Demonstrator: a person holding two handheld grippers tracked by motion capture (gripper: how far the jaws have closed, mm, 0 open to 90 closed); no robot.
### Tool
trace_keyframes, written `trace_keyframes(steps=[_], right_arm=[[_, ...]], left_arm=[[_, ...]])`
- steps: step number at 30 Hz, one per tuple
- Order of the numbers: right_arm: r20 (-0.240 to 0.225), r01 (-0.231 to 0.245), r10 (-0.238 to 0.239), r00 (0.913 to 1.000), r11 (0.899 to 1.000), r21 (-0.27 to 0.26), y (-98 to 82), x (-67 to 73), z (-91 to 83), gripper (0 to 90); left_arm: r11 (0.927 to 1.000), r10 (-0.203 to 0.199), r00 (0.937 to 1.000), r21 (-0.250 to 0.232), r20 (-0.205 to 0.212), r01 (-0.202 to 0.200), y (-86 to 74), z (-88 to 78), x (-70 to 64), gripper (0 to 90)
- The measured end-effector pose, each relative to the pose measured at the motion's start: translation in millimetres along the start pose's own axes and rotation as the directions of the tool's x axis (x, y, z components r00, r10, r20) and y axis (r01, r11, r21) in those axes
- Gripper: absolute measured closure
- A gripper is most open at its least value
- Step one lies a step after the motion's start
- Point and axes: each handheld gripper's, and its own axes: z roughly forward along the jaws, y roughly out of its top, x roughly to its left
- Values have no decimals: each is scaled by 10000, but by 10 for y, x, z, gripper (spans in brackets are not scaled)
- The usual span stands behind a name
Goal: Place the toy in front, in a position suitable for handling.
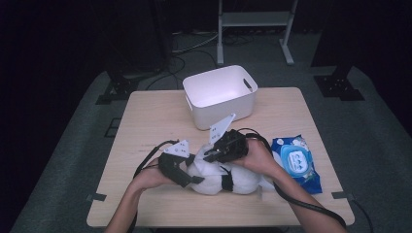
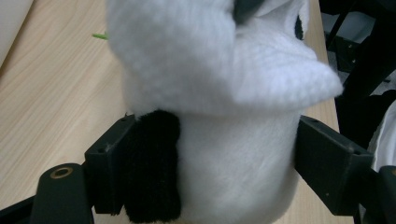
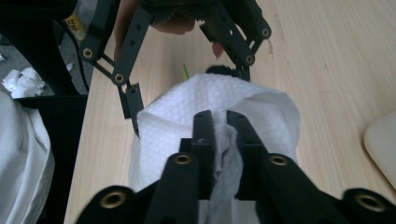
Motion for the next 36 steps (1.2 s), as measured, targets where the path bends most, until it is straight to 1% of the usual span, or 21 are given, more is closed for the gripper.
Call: trace_keyframes(steps=[1,2,4,7,8,9,10,11,12,14,15,17,18,20,23,25,28,32,34,36], right_arm=[[0,0,0,10000,10000,0,0,0,0,757],[112,-13,13,9999,10000,18,33,-8,42,670],[137,27,-29,9999,9999,117,45,-14,69,633],[13,-170,170,9999,9998,120,51,-44,102,596],[13,-170,170,9999,9998,120,51,-44,102,596],[-55,-316,317,9995,9994,141,54,-52,130,583],[-55,-316,317,9995,9994,141,54,-52,130,583],[-44,-436,437,9990,9988,228,60,-52,153,601],[-14,-438,439,9990,9988,225,64,-49,157,629],[-36,-325,326,9995,9993,179,67,-48,166,726],[-28,-191,192,9998,9997,158,66,-44,165,760],[-22,-204,204,9998,9996,201,62,-32,148,809],[-21,-161,161,9999,9998,124,53,-33,133,825],[-63,-272,273,9996,9996,73,30,-28,96,835],[45,-350,350,9994,9994,19,-14,-23,22,841],[121,-380,379,9992,9992,93,-59,-27,-27,844],[231,-510,503,9985,9982,329,-154,-31,-112,845],[372,-769,751,9965,9959,477,-287,-35,-238,845],[468,-821,801,9957,9958,416,-363,-35,-318,845],[548,-1018,998,9935,9942,348,-421,-21,-411,844]], left_arm=[[10000,0,10000,0,0,0,0,0,0,195],[10000,14,10000,-4,6,-14,0,0,-1,194],[10000,39,10000,15,11,-39,0,0,-3,195],[10000,91,10000,38,18,-91,1,1,-6,194],[10000,91,10000,38,18,-91,1,1,-6,194],[9999,118,9999,73,7,-118,3,2,-7,194],[9999,118,9999,73,7,-118,3,2,-7,194],[10000,67,10000,69,13,-67,-2,2,-1,193],[10000,8,10000,46,27,-8,-7,2,1,193],[10000,-3,10000,34,36,3,-15,-1,10,192],[10000,-4,10000,27,27,4,-16,-1,11,192],[10000,37,10000,27,20,-37,-15,0,1,193],[10000,72,10000,21,14,-72,-15,0,-4,193],[10000,90,10000,40,10,-90,-14,1,-10,193],[10000,61,10000,65,-5,-61,-17,0,-8,193],[10000,41,10000,68,4,-41,-20,-2,-8,193],[9999,39,10000,101,13,-39,-18,-3,-2,193],[9999,21,10000,120,9,-21,-16,-4,-4,193],[9999,12,10000,129,11,-12,-16,-4,-7,193],[9999,8,10000,147,8,-8,-16,-4,-9,193]])
